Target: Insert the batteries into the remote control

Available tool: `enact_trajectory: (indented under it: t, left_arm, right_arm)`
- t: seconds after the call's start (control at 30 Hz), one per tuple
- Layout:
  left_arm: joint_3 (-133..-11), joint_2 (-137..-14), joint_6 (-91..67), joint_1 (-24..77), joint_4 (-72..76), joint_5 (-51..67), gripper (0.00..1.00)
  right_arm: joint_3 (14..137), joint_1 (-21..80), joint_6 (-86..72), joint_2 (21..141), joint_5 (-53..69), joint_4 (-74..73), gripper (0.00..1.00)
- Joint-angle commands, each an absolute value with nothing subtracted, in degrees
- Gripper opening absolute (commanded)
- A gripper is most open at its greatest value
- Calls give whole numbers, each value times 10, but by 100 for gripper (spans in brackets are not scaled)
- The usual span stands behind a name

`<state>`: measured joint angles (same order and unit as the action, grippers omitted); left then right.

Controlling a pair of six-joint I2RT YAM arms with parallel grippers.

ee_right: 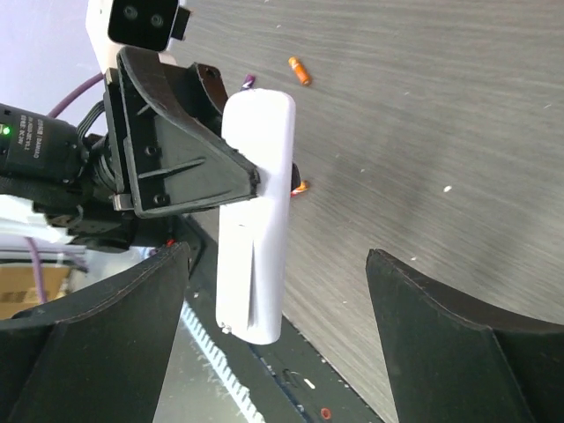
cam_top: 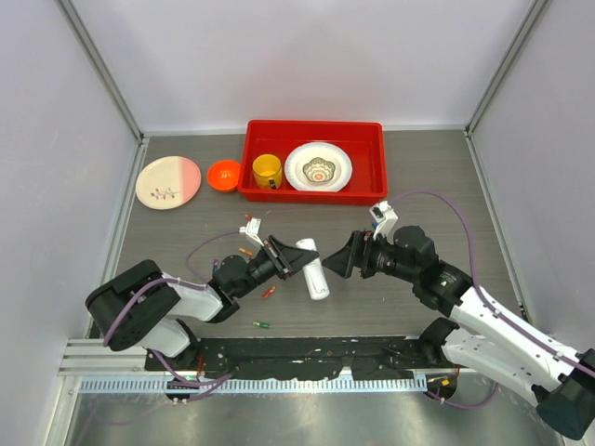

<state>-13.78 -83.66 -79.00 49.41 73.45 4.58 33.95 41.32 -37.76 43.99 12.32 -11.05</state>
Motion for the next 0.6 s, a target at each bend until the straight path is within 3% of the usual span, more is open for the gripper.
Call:
enact_trajectory:
  t: [0.0, 0.57]
  left_arm:
    - [-156, -805, -802, 491, 886, 81, 0]
    - [-179, -800, -809, 490, 886, 91, 0]
  right_arm:
    - [286, 385, -440, 418, 260, 49, 86]
    - [240, 382, -457, 456, 352, 119, 82]
